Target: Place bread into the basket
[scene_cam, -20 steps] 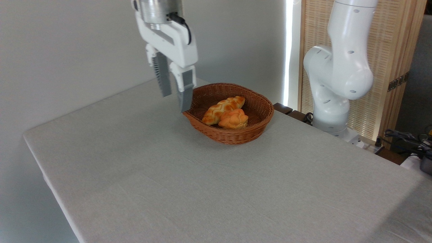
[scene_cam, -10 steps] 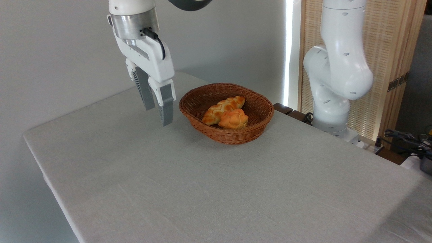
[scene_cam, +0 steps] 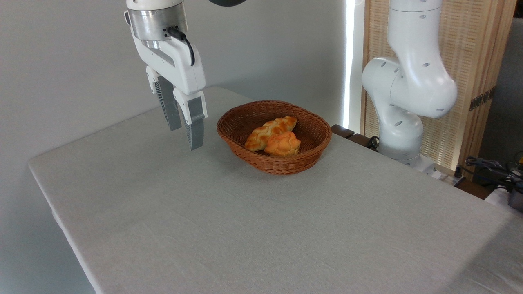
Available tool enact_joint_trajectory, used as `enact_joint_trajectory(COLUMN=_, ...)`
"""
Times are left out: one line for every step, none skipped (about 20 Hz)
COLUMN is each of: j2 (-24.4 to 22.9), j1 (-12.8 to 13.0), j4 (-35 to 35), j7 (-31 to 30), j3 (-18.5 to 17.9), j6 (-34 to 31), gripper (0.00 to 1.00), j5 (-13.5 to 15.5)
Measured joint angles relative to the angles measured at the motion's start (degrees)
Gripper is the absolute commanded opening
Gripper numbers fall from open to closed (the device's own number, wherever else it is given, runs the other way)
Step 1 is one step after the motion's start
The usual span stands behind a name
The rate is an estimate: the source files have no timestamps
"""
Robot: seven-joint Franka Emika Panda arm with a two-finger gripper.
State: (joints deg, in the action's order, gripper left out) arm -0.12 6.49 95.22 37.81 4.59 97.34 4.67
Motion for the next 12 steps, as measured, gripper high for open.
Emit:
enact_joint_trajectory(j2=0.00, j1=-0.41, j4=-0.03, j7=0.00, j3=0.10, j6=-0.01, gripper=1.00, j5=-0.02)
enact_joint_trajectory(j2=0.02, j1=-0.72, j4=-0.21, j7=0.00, j3=-0.18, j6=-0.01, gripper=1.00, j5=-0.07)
enact_joint_trajectory(j2=0.02, j1=-0.85, j4=-0.40, j7=0.01, j3=-0.51, j6=-0.05, gripper=1.00, j5=-0.08)
enact_joint_trajectory(j2=0.02, j1=-1.02, j4=-0.94, j7=0.18, j3=-1.26, j6=-0.46, gripper=1.00, j5=-0.08)
enact_joint_trajectory(j2=0.03, j1=-1.18, j4=-1.64, j7=0.44, j3=-1.87, j6=-1.32, gripper=1.00, j5=-0.08)
enact_joint_trajectory(j2=0.02, j1=-1.29, j4=-2.36, j7=0.58, j3=-2.44, j6=-2.41, gripper=1.00, j5=-0.09)
enact_joint_trajectory(j2=0.03, j1=-1.34, j4=-2.90, j7=0.59, j3=-3.13, j6=-3.16, gripper=1.00, j5=-0.10)
enact_joint_trajectory(j2=0.03, j1=-1.38, j4=-3.23, j7=0.65, j3=-3.91, j6=-3.61, gripper=1.00, j5=-0.10)
enact_joint_trajectory(j2=0.03, j1=-1.40, j4=-3.42, j7=0.76, j3=-4.57, j6=-3.86, gripper=1.00, j5=-0.10)
enact_joint_trajectory(j2=0.03, j1=-1.42, j4=-3.47, j7=0.79, j3=-4.81, j6=-3.93, gripper=1.00, j5=-0.10)
enact_joint_trajectory(j2=0.03, j1=-1.42, j4=-3.50, j7=0.80, j3=-5.06, j6=-3.96, gripper=1.00, j5=-0.10)
enact_joint_trajectory(j2=0.03, j1=-1.42, j4=-3.50, j7=0.80, j3=-5.11, j6=-3.96, gripper=1.00, j5=-0.10)
